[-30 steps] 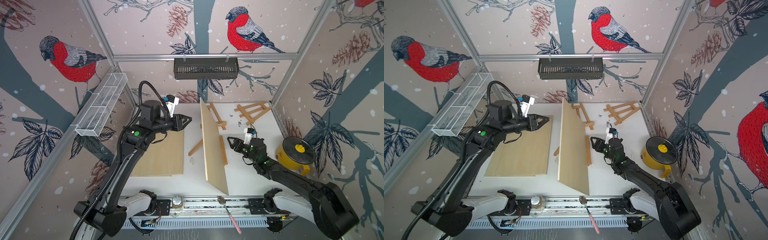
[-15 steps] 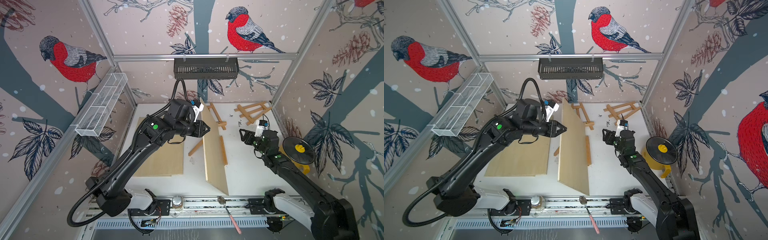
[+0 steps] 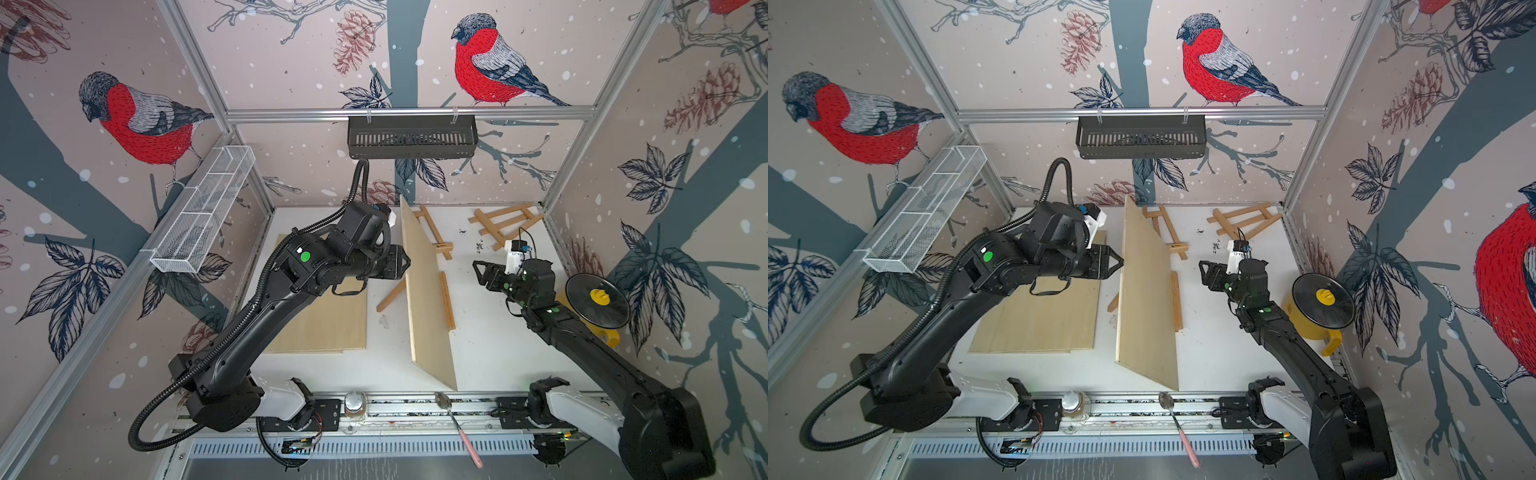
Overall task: Disassemble the easel
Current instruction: Pick up the drawing board from the easel.
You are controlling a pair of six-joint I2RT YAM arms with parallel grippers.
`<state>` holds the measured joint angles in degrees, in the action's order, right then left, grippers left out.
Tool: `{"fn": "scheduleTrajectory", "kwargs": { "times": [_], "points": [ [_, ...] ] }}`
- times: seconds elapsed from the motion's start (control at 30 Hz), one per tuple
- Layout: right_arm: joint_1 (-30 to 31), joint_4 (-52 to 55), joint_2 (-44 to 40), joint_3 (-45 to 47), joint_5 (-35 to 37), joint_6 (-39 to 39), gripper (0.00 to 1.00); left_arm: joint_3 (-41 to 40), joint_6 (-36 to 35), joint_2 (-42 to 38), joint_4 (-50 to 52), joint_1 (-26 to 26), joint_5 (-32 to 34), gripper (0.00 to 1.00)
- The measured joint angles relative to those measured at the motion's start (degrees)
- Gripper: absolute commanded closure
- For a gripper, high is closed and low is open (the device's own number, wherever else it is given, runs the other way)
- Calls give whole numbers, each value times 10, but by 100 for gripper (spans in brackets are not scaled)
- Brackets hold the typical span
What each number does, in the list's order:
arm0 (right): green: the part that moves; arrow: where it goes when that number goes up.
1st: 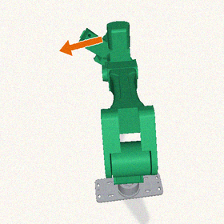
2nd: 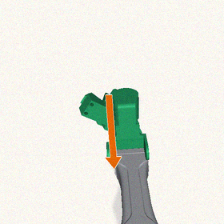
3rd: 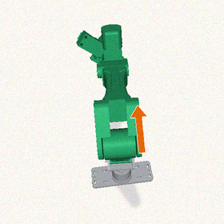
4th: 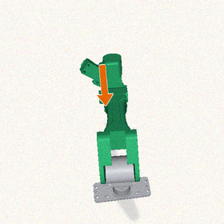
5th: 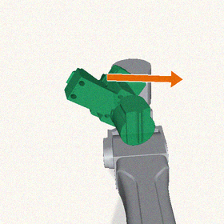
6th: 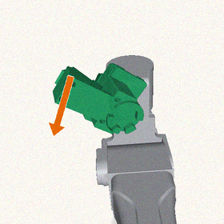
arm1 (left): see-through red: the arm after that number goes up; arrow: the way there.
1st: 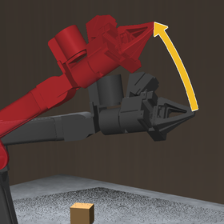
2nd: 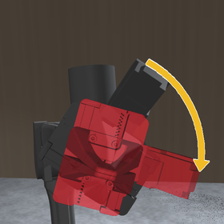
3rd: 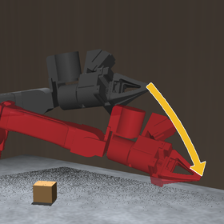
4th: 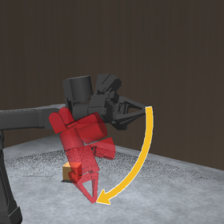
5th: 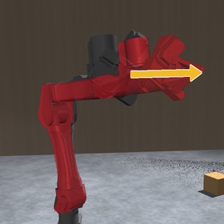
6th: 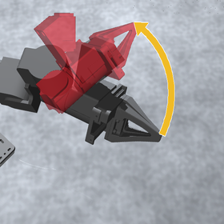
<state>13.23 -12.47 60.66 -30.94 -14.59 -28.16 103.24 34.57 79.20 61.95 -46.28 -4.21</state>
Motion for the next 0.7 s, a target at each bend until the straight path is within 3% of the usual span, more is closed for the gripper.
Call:
{"fn": "scheduleTrajectory", "kwargs": {
  "times": [0.23, 0.7],
  "points": [
    [-2, -10, 17, 4, -22, 0, 29, 53, 10, 38, 32, -22, 21, 45],
    [-3, -18, 23, 9, -42, -1, 28, 105, 20, 104, 112, -25, 62, 47]
  ]
}}
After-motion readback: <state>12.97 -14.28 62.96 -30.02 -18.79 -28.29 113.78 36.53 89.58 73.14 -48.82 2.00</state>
